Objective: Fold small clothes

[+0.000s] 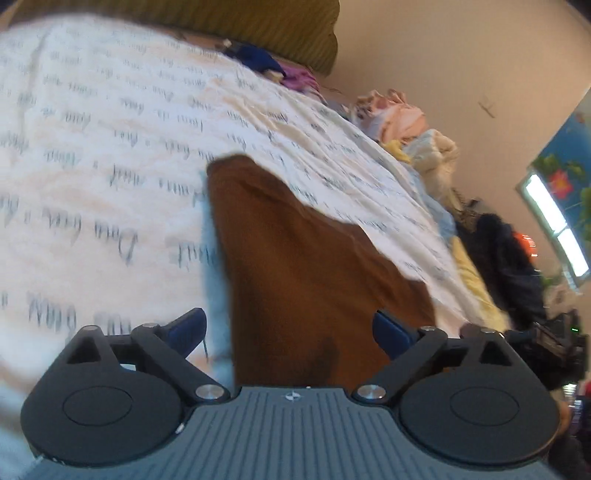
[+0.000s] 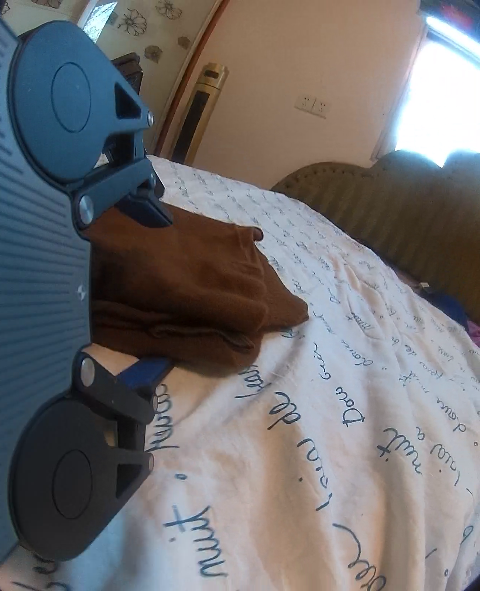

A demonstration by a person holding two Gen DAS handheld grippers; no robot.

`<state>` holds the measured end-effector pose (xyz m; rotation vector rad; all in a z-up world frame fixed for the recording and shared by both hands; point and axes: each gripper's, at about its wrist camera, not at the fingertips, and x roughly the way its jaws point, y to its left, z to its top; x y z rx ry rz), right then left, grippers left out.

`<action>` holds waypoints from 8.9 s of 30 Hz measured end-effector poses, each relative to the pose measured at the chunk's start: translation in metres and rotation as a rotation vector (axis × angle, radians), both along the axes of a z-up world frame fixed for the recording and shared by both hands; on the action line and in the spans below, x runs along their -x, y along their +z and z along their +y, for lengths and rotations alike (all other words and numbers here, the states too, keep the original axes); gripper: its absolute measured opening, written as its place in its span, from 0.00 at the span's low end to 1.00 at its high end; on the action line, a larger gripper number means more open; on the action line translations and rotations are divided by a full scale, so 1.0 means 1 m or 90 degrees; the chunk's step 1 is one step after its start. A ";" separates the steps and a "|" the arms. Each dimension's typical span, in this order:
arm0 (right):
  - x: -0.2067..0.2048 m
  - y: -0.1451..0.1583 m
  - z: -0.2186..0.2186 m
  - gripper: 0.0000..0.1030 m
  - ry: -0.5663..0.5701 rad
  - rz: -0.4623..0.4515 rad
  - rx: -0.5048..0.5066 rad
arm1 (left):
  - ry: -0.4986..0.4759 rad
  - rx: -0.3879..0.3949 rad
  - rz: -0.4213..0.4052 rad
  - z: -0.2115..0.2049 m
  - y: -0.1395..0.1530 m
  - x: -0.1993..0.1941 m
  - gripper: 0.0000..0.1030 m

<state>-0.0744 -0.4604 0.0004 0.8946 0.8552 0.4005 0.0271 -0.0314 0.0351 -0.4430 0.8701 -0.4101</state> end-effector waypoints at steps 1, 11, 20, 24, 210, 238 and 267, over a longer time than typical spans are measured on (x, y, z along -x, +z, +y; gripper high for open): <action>0.008 0.002 -0.001 0.78 0.006 -0.001 -0.007 | -0.008 0.024 0.022 0.003 -0.004 0.008 0.89; 0.027 0.001 0.035 0.25 0.087 0.035 0.024 | -0.057 0.059 0.116 0.000 -0.019 0.023 0.23; 0.050 -0.018 0.042 0.22 0.087 0.043 0.055 | -0.079 -0.043 0.055 -0.002 -0.014 0.037 0.30; 0.053 0.006 0.028 0.52 0.053 0.031 0.053 | -0.054 -0.057 -0.033 0.013 0.026 0.054 0.51; -0.128 0.035 0.207 0.67 0.154 -0.030 0.330 | 0.052 -0.397 -0.112 0.013 -0.001 0.030 0.73; 0.132 0.076 0.290 0.82 0.061 0.000 0.560 | 0.167 -0.442 -0.085 0.127 0.037 0.178 0.98; 0.051 0.016 0.410 1.00 -0.073 -0.013 0.579 | 0.148 -0.377 -0.039 0.054 -0.027 0.120 1.00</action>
